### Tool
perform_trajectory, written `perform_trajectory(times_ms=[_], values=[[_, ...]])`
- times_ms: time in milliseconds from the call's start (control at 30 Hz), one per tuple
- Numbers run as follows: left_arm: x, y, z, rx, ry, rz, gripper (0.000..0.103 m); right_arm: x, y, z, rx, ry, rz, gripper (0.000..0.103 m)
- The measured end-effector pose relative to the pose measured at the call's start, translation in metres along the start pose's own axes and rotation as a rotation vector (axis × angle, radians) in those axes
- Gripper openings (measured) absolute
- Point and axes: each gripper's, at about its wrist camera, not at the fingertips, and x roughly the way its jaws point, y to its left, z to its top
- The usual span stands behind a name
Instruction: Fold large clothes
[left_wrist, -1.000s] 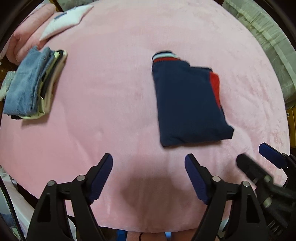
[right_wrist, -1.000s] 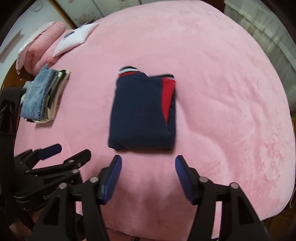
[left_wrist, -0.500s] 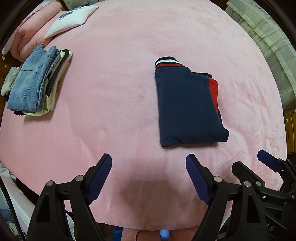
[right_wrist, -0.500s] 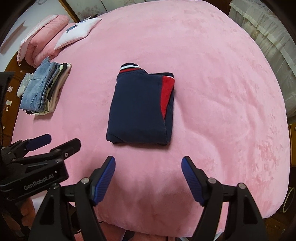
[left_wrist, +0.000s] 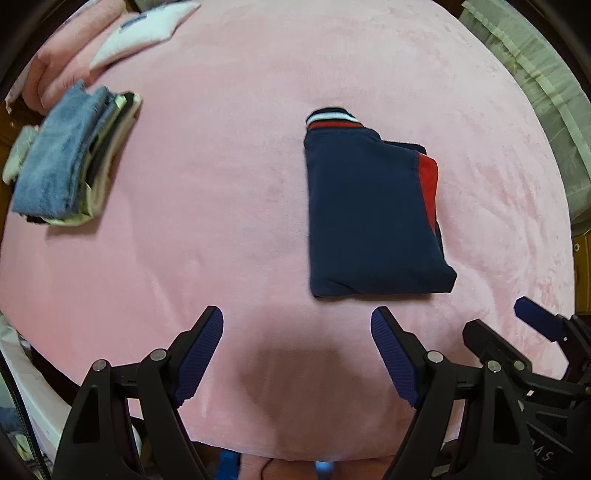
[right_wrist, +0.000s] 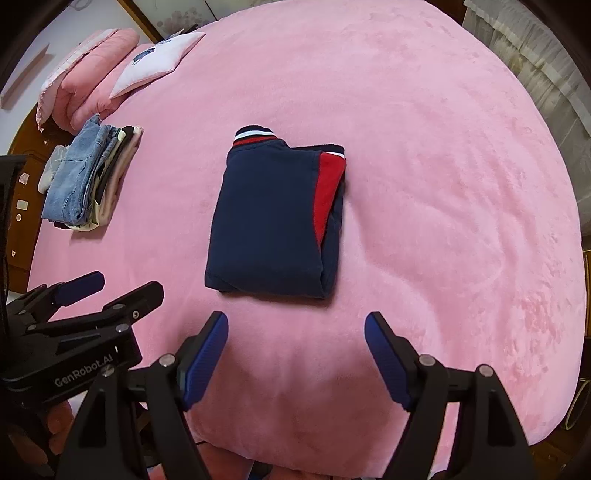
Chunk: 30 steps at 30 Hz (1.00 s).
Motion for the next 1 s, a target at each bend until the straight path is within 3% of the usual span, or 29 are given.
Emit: perform_trajectory(times_ms=[233,367,500,567,700,1000], values=[[0.025,-0.007,0.013,-0.034,0.042,0.030,0.081,0.022,-0.017,0.009,0.007,0.063,0.033,0.077],[0.042,-0.010,0.023,-0.057,0.076,0.045,0.081,0.042,-0.031,0.018,0.045,0.114,0.099,0.077],[0.063,-0.007,0.035,-0.101,0.117,0.049,0.082,0.069,-0.055,0.030,0.149,0.172,0.210,0.077],[0.074,-0.005,0.041,-0.123,0.137,0.042,0.087,0.081,-0.067,0.034,0.208,0.190,0.247,0.077],[0.097,0.001,0.051,-0.154,0.176,0.058,0.087,0.104,-0.088,0.040,0.305,0.222,0.297,0.077],[0.134,0.014,0.068,-0.225,0.209,-0.192,0.087,0.151,-0.098,0.053,0.426,0.226,0.502,0.076]])
